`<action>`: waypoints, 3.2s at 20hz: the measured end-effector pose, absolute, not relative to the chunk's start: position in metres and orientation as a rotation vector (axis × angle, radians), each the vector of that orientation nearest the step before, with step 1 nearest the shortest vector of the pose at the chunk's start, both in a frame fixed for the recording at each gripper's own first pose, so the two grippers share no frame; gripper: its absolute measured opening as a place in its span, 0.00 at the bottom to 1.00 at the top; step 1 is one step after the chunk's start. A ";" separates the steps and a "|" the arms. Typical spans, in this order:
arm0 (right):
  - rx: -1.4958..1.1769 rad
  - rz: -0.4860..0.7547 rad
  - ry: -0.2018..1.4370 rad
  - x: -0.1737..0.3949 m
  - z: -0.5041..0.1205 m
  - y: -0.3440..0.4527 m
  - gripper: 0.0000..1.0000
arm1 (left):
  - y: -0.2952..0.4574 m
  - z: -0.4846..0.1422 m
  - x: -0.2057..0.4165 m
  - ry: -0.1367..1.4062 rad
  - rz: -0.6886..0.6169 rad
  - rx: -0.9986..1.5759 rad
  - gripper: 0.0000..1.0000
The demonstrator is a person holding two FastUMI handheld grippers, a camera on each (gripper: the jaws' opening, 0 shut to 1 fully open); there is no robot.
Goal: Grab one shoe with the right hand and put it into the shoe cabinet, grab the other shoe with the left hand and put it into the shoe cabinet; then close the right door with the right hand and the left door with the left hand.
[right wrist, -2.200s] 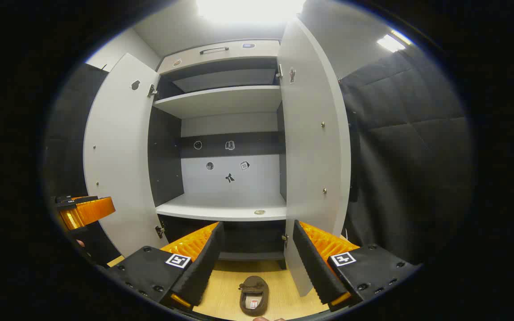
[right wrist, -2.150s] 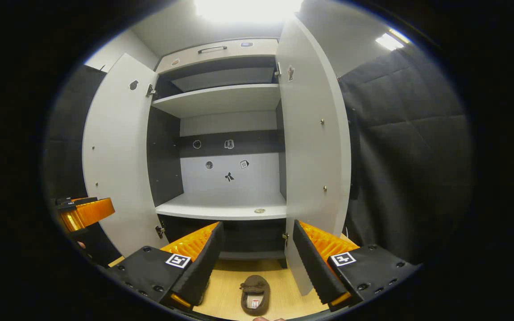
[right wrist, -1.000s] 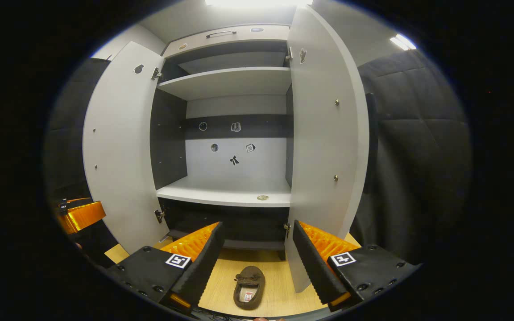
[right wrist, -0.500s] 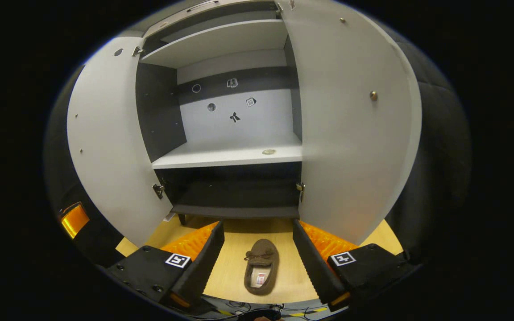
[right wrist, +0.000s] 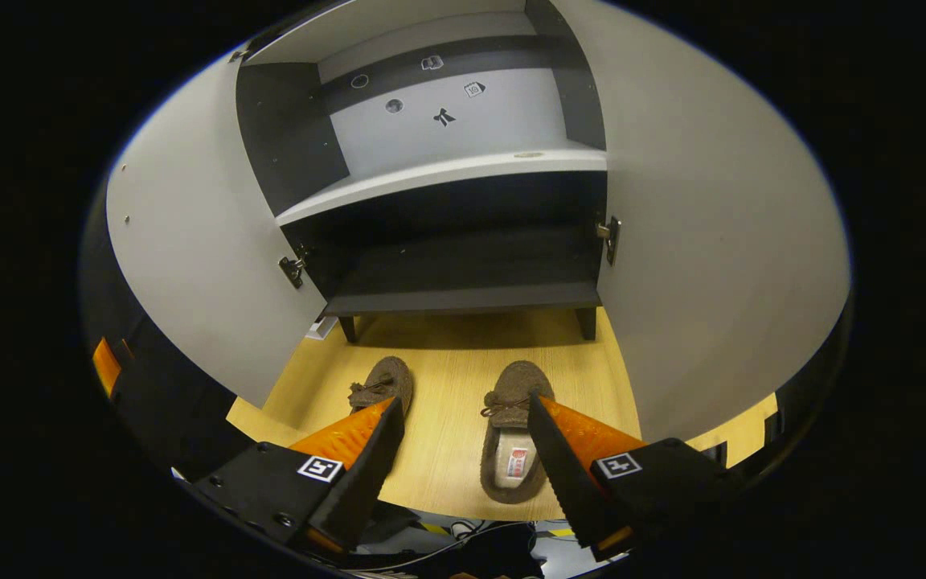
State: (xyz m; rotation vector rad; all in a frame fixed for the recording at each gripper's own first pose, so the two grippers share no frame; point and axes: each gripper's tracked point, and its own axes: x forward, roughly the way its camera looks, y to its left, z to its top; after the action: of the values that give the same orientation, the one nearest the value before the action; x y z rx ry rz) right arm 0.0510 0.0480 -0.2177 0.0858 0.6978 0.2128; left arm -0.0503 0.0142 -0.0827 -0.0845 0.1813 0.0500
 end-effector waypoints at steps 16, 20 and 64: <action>0.007 0.167 1.001 0.085 -0.384 0.059 0.99 | 0.046 -0.109 -0.046 0.249 0.135 -0.102 0.94; -0.045 0.104 0.946 0.115 -0.398 0.056 0.99 | 0.044 -0.115 -0.039 0.274 0.136 -0.062 0.94; 0.210 0.298 0.302 0.122 -0.035 0.078 0.03 | -0.020 -0.076 -0.018 0.155 -0.049 0.096 1.00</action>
State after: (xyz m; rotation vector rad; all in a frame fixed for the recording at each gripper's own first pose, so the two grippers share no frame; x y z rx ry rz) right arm 0.1220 0.0781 -0.0347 0.2099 0.3017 0.2978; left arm -0.0183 -0.0196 -0.0755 0.0959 0.1548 -0.0494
